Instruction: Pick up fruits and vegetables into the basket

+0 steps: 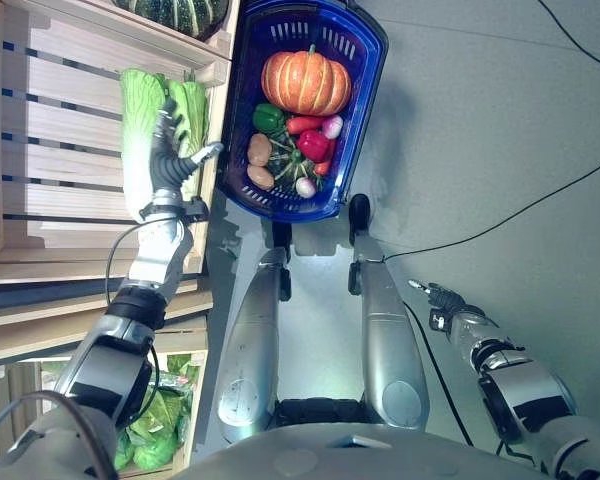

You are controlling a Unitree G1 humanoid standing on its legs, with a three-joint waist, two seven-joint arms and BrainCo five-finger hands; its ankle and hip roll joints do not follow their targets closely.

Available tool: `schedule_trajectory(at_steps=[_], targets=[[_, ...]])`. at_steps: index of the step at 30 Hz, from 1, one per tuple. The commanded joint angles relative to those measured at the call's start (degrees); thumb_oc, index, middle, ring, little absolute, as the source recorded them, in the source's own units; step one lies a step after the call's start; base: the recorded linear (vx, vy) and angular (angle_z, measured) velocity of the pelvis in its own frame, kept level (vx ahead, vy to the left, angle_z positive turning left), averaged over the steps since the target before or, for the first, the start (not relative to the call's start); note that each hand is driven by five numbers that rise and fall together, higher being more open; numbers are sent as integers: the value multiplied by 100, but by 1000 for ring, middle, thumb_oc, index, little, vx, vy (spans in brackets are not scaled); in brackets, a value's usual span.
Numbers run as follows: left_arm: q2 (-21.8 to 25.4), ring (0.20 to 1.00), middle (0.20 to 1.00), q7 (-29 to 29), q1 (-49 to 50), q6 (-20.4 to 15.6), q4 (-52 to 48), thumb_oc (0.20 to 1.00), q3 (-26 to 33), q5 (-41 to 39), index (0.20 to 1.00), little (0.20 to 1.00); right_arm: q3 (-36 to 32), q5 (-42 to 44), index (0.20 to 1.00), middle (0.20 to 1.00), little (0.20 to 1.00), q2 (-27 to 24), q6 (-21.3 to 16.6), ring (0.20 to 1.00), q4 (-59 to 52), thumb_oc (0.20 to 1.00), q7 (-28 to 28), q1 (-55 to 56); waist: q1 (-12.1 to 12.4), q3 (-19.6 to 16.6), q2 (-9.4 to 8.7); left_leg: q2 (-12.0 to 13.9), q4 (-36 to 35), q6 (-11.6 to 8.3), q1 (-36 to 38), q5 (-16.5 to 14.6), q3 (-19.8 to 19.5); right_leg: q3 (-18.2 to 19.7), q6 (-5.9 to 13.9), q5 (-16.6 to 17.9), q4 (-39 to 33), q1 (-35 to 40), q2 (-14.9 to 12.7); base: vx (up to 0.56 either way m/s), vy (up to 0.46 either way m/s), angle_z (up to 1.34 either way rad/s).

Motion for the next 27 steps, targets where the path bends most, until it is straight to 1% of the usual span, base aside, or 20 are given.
schedule_trajectory(at_steps=[1, 2, 3, 4, 6, 7, 10, 11, 15, 17, 19, 22, 23, 24, 25, 26, 27], targets=[[205, 1000, 1000, 1082, -60, -241, 97, 1000, 530, 871, 1000, 1000, 298, 239, 1000, 1000, 1000, -181, 41, 1000, -6, 1000, 11, 512, 81, -159, -34, -162, -115, 44, -245, 5, -22, -128, -6, -1064, 794, 28, 291, 0, 0, 0], [213, 1000, 1000, 1283, -106, -199, 178, 1000, 559, 1028, 1000, 1000, 300, 245, 1000, 1000, 1000, -176, 54, 1000, -8, 1000, 15, 489, 75, -159, -46, -158, -147, 36, -262, 52, -24, -133, -10, -1029, 769, 13, 294, 0, 0, 0], [222, 1000, 1000, 1417, -121, -170, 248, 1000, 561, 1139, 1000, 1000, 315, 242, 1000, 1000, 1000, -172, 56, 1000, -4, 1000, 22, 496, 75, -159, -56, -154, -118, 33, -245, 6, -24, -131, -11, -1077, 809, 24, 304, 2, -4, 4], [239, 1000, 1000, 1584, -163, -132, 363, 1000, 579, 1254, 1000, 1000, 335, 243, 1000, 1000, 1000, -162, 63, 1000, -8, 1000, 17, 471, 63, -159, -68, -153, -154, 24, -264, 58, -26, -132, -19, -1039, 783, 2, 313, 14, -1, 3], [282, 1000, 1000, 1866, -189, -16, 531, 1000, 558, 1469, 1000, 1000, 370, 242, 1000, 1000, 1000, -157, 90, 1000, -24, 1000, 10, 463, 56, -159, -86, -144, -122, 13, -251, 14, -24, -125, -23, -1092, 823, 15, 322, 0, 0, 0], [301, 1000, 1000, 1947, -212, 33, 596, 1000, 559, 1571, 1000, 1000, 374, 247, 1000, 1000, 1000, -158, 90, 1000, -28, 1000, 12, 442, 49, -159, -92, -142, -152, 8, -269, 59, -26, -128, -26, -1056, 795, -2, 322, 0, 0, 0], [380, 1000, 1000, 2227, -232, 264, 865, 1000, 489, 1855, 1000, 1000, 422, 255, 1000, 1000, 1000, -162, 108, 1000, -46, 1000, -8, 408, 37, -159, -92, -134, -138, -13, -262, 24, -17, -126, -35, -1107, 813, 8, 331, 0, 0, 0], [394, 1000, 1000, 2280, -254, 340, 909, 1000, 488, 1918, 1000, 1000, 425, 256, 1000, 1000, 1000, -163, 113, 1000, -50, 1000, -14, 384, 32, -159, -91, -134, -161, -18, -283, 62, -19, -128, -35, -1075, 790, -11, 329, 0, 0, 0], [517, 1000, 1000, 2643, -363, 845, 1423, 1000, 408, 2286, 1000, 1000, 498, 270, 1000, 1000, 1000, -193, 137, 1000, -26, 1000, -1, 282, -8, -159, -110, -124, -189, -37, -286, 79, 11, -123, -49, -1083, 760, -14, 346, 0, 0, 0], [581, 1000, 1000, 2699, -410, 1049, 1648, 1000, 401, 2300, 1000, 1000, 517, 264, 1000, 1000, 1000, -212, 157, 1000, -19, 1000, 7, 259, -23, -159, -117, -121, -185, -42, -266, 50, 18, -116, -50, -1124, 772, 1, 356, -2, 13, -2], [661, 1000, 1000, 2706, -458, 1370, 1971, 1000, 372, 2375, 1000, 1000, 550, 275, 1000, 1000, 1000, -248, 156, 1000, -9, 1000, 29, 232, -48, -159, -128, -119, -215, -56, -286, 94, 20, -121, -50, -1087, 731, -12, 351, -14, 32, -3], [687, 1000, 1000, 2748, -514, 1727, 2307, 1000, 300, 2427, 1000, 1000, 581, 261, 1000, 1000, 1000, -263, 188, 1000, 11, 1000, 34, 157, -71, -159, -140, -104, -224, -73, -302, 109, 36, -112, -50, -1088, 727, -25, 352, -2, 20, -1], [683, 1000, 1000, 2749, -508, 1757, 2357, 1000, 285, 2386, 1000, 1000, 598, 269, 1000, 1000, 1000, -259, 189, 1000, 8, 1000, 25, 164, -71, -159, -141, -101, -199, -73, -290, 73, 39, -109, -49, -1123, 757, -15, 353, -6, 33, -2], [693, 1000, 1000, 2646, -561, 1914, 2531, 1000, 290, 2344, 1000, 1000, 604, 270, 1000, 1000, 1000, -269, 187, 1000, 12, 1000, 29, 129, -86, -159, -148, -106, -225, -69, -311, 109, 34, -112, -47, -1092, 732, -38, 352, 0, 0, 0], [695, 1000, 1000, 2608, -570, 1978, 2585, 1000, 271, 2308, 1000, 1000, 609, 273, 1000, 1000, 1000, -270, 186, 1000, 15, 1000, 31, 136, -88, -159, -153, -104, -207, -67, -290, 70, 38, -112, -49, -1129, 751, -20, 354, -19, 36, -2], [682, 1000, 1000, 2581, -604, 1991, 2727, 1000, 282, 2295, 1000, 1000, 628, 281, 1000, 1000, 1000, -279, 197, 1000, 24, 1000, 35, 92, -100, -159, -160, -101, -223, -75, -324, 116, 42, -111, -50, -1091, 738, -57, 357, 0, 0, 0], [668, 1000, 1000, 2501, -630, 2104, 2815, 1000, 287, 2260, 1000, 1000, 631, 267, 1000, 1000, 1000, -284, 201, 1000, 38, 1000, 45, 68, -107, -159, -168, -103, -223, -76, -333, 117, 42, -113, -49, -1089, 739, -70, 360, -19, 32, -1]])
